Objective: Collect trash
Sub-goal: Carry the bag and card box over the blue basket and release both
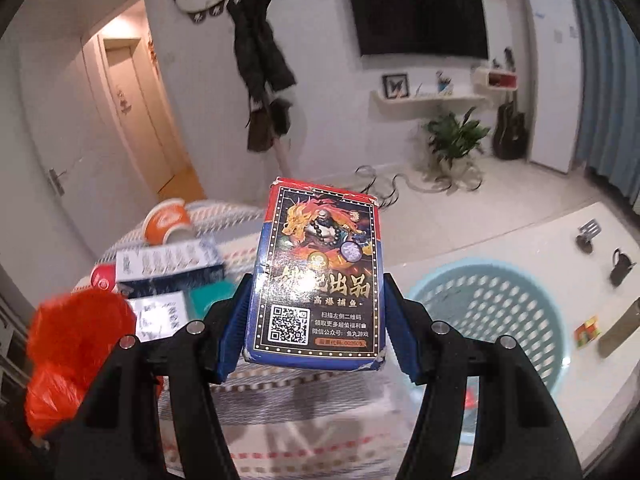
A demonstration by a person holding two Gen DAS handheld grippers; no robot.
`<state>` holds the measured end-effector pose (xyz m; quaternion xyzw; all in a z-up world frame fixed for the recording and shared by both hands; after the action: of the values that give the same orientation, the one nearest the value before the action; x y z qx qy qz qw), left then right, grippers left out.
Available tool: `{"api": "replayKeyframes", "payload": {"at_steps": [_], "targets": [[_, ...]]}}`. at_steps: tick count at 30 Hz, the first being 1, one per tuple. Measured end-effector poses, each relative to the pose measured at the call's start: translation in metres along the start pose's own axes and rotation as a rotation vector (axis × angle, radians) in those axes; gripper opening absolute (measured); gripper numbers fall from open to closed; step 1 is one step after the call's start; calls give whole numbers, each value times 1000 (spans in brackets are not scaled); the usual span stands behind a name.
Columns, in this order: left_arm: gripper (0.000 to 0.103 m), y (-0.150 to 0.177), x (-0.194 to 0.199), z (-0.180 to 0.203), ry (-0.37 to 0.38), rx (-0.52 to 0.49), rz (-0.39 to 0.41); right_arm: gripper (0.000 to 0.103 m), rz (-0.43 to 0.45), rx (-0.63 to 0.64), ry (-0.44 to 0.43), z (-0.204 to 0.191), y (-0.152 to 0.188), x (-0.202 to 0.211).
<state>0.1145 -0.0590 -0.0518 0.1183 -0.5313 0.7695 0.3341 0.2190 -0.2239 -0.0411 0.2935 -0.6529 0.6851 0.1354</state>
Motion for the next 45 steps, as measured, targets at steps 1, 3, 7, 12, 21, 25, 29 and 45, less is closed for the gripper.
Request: {"api": "replayKeyframes", "payload": {"at_steps": [1,3,7,12,21,25,29,45], "targets": [[44,-6,-4,7,4,-11,2,58,10,-5,13,9,-2,6],[44,-16,-13,27,6,-40,3,58,26,-20,42,29,-4,15],[44,-32,-37,56,14,-80,-8,58,33,-53,90,66,-2,21],[45,-42,-79,88,47,-94,-49,58,-3,-140,124,117,12,13],[45,-23,-170,115,59,-80,-191,58,-145,-255,166,173,62,-25],[45,-9,-200,122,57,-92,-239,58,-215,-299,174,189,90,-39],[46,6,-221,127,45,-110,-280,59,-269,-327,176,198,112,-51],[77,23,-226,117,46,-90,-317,65,-333,-406,144,211,147,-61]]}}
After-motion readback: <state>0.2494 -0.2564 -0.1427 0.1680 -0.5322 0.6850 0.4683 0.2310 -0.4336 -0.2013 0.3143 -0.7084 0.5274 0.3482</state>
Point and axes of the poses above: each gripper's, at about its wrist camera, not at the fingertips, and x roughly against the way its jaws point, z to its right, y to its underside, the point moved 6 cm from there along -x, roughly the way its jaws point, and after that the axes turned 12 degrees about x, right-handed, at the moved point
